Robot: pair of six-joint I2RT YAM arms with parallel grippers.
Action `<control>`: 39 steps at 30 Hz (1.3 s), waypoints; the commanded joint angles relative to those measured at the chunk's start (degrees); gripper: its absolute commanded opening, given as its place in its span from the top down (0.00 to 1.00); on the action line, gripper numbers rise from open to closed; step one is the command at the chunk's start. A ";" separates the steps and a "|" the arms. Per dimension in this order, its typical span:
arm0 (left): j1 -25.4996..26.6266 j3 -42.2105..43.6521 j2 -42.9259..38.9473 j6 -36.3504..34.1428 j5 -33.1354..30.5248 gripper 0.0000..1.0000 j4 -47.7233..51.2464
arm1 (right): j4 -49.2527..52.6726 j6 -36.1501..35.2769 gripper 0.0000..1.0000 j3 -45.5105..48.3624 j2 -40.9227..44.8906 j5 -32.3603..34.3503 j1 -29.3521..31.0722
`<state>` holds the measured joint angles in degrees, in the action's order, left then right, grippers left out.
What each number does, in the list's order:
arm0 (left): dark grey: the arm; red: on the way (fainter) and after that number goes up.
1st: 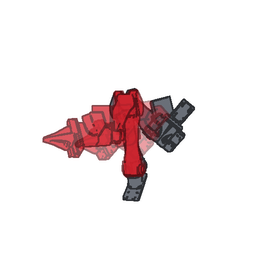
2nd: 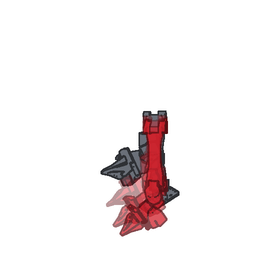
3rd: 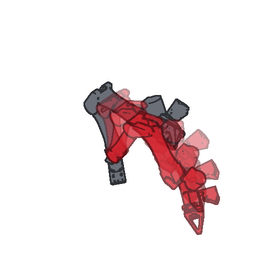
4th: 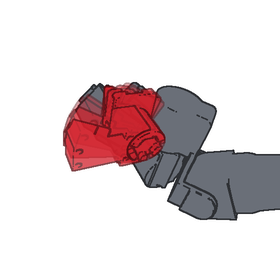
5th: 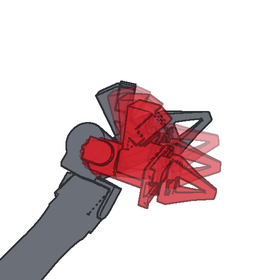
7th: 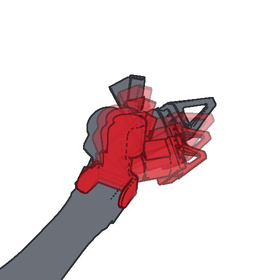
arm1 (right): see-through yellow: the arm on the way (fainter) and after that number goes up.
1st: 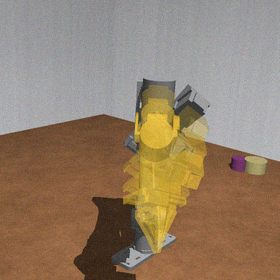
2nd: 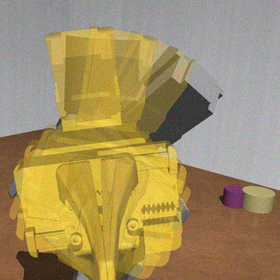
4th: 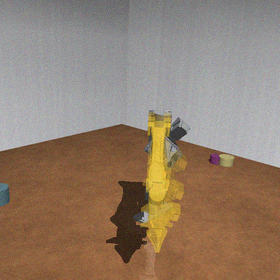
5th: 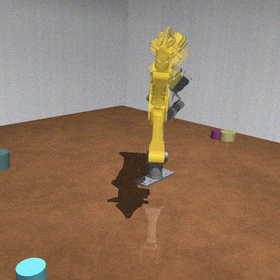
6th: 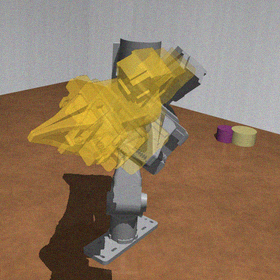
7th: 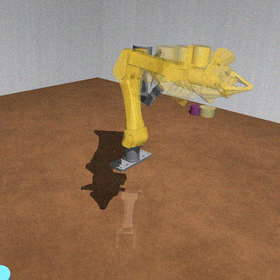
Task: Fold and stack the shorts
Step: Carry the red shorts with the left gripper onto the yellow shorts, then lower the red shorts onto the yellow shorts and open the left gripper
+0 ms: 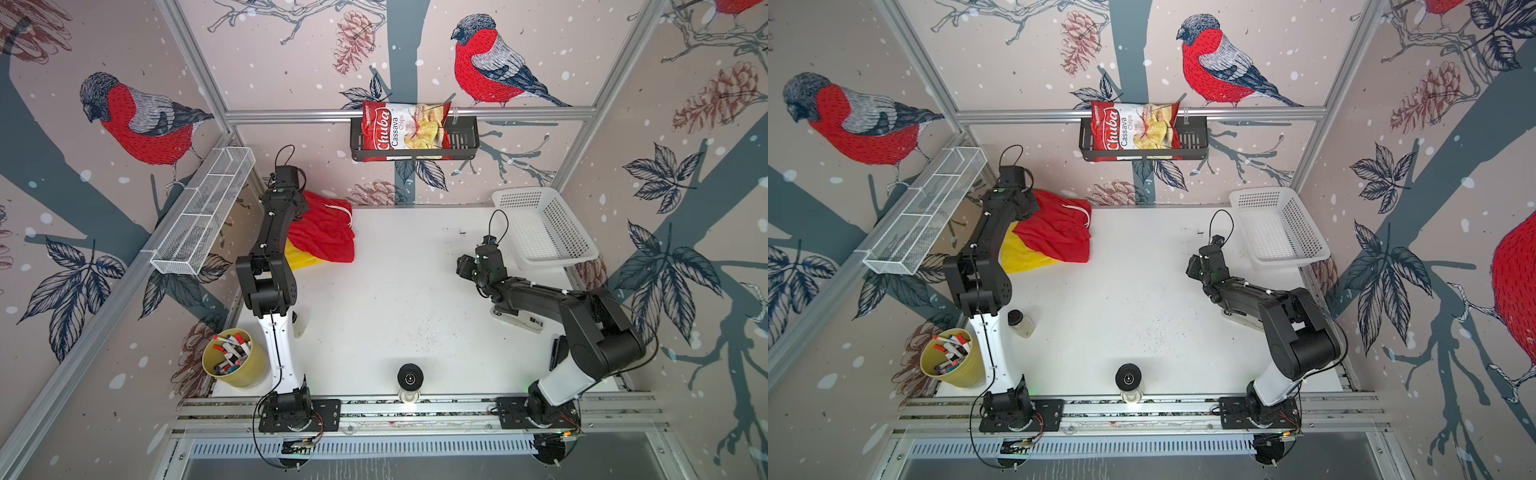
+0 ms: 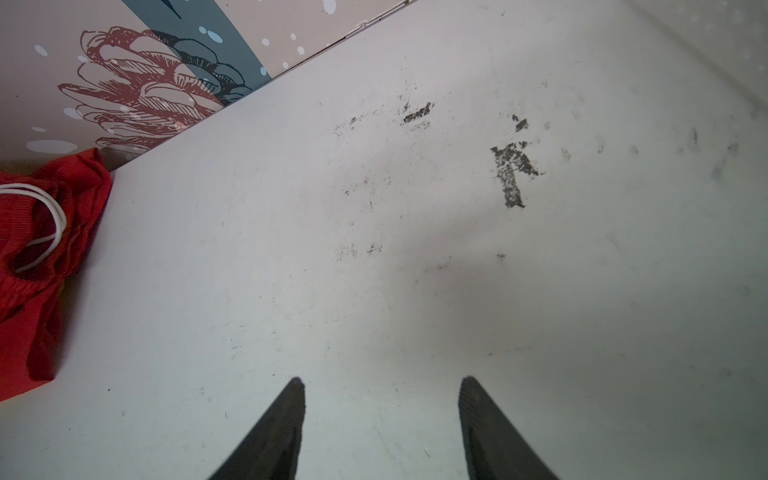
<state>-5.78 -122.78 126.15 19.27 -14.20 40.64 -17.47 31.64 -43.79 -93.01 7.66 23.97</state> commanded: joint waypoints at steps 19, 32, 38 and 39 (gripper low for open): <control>-3.10 10.87 -8.03 4.44 -10.72 0.26 1.29 | -2.00 0.63 0.40 3.00 2.22 -0.39 0.04; 9.34 18.65 -11.04 3.84 -17.02 0.46 2.54 | -1.60 0.97 0.39 4.77 6.22 -1.00 0.04; 21.31 16.27 -8.85 6.12 -31.10 0.38 4.91 | 2.88 -0.33 0.39 4.33 9.89 -1.27 0.42; 21.74 16.09 -8.46 6.76 -30.24 0.38 4.76 | 3.87 -0.38 0.39 4.27 10.67 -1.02 0.54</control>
<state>15.05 -106.06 116.81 24.16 -37.93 43.86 -16.21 31.83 -39.20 -83.83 6.81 24.34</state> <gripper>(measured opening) 0.623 0.608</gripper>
